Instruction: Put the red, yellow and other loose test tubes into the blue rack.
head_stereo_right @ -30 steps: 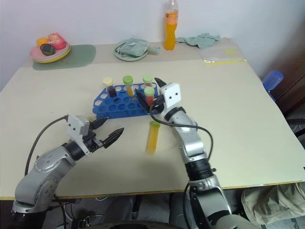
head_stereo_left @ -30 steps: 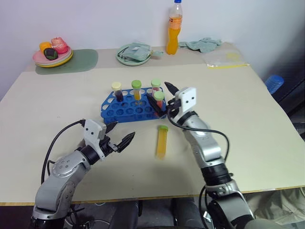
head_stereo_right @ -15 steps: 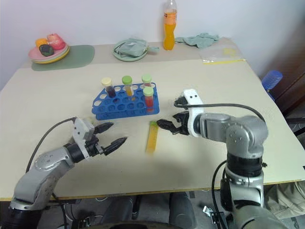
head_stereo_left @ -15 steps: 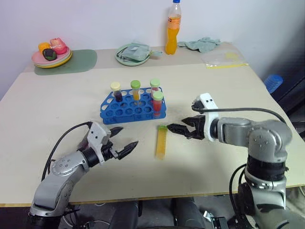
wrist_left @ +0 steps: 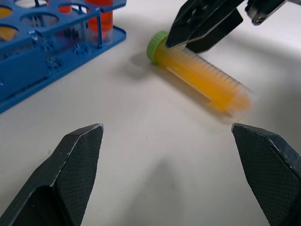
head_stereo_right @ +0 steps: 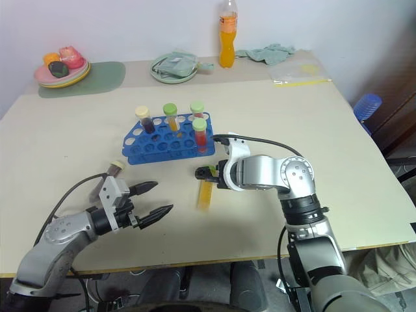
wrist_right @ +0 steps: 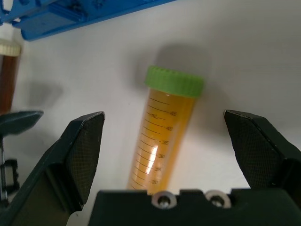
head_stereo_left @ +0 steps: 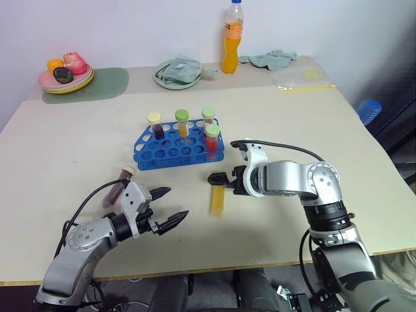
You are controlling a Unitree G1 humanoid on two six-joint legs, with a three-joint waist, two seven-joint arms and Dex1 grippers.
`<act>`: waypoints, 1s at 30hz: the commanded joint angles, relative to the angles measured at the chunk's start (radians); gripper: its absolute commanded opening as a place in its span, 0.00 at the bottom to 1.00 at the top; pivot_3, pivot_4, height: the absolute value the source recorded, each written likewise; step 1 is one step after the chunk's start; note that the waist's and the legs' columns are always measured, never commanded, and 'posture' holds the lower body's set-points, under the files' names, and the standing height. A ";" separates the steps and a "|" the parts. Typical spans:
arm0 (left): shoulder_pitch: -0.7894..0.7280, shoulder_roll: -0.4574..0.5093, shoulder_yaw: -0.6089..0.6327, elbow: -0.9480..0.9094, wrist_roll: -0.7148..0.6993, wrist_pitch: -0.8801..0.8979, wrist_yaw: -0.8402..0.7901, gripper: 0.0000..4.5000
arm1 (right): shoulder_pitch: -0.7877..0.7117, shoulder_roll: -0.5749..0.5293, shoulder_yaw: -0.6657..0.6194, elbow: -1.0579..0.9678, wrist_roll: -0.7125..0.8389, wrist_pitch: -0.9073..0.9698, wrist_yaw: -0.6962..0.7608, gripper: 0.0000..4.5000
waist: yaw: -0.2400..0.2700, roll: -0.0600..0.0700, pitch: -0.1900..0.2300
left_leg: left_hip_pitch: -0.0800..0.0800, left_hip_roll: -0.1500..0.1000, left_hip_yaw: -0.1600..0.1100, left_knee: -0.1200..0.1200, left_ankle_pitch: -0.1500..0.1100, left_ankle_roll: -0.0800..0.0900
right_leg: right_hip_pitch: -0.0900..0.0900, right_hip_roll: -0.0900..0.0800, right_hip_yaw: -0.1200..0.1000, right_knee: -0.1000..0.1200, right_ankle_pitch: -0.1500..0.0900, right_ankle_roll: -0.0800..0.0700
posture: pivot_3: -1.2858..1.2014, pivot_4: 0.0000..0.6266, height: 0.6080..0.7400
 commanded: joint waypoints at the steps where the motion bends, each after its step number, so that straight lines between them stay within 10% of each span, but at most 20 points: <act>1: 0.003 -0.006 0.008 -0.037 0.001 -0.021 0.007 1.00 | -0.016 0.047 -0.010 0.012 0.024 0.003 -0.072 0.99 | -0.002 0.000 0.000 | 0.000 0.000 0.000 0.000 0.000 0.000 | 0.000 0.000 0.000 0.000 0.000 0.000 | 0.52 0.24 1.00; 5: 0.014 -0.003 0.017 -0.043 -0.004 -0.021 0.008 1.00 | -0.017 0.063 -0.014 0.029 0.024 0.022 -0.110 0.81 | -0.004 0.001 0.000 | 0.001 0.000 0.000 -0.001 0.000 0.000 | 0.000 0.001 0.000 0.000 0.000 0.000 | 0.52 0.24 1.00; 11: 0.023 0.005 0.030 -0.040 -0.010 -0.024 0.003 1.00 | -0.043 0.064 -0.022 0.037 0.024 0.053 -0.077 0.20 | -0.003 0.002 0.000 | 0.001 0.000 0.000 -0.001 0.000 0.000 | 0.000 0.001 0.000 0.000 0.000 0.000 | 0.52 0.24 1.00; 17: 0.014 -0.011 0.055 -0.037 -0.029 -0.014 0.029 1.00 | -0.133 -0.111 0.008 -0.097 0.004 0.129 0.259 0.20 | 0.001 0.004 0.001 | 0.000 -0.001 0.000 0.000 0.000 0.001 | 0.000 0.000 0.000 0.000 0.000 0.000 | 0.52 0.24 1.00; 24: -0.018 -0.079 0.166 -0.020 -0.101 0.012 0.129 1.00 | 0.017 -0.307 0.194 -0.487 -0.944 -0.461 1.277 0.20 | -0.003 0.003 0.001 | -0.001 -0.001 0.002 0.001 -0.002 0.004 | -0.001 0.002 -0.002 -0.001 -0.001 0.002 | 0.52 0.24 1.00; 30: -0.056 -0.073 0.211 0.014 -0.098 0.018 0.168 1.00 | 0.018 -0.058 0.308 -0.238 -1.375 -0.933 1.494 0.20 | -0.004 0.003 0.001 | 0.001 0.000 0.003 0.001 -0.002 0.003 | 0.000 0.002 -0.001 0.001 -0.001 0.001 | 0.52 0.24 1.00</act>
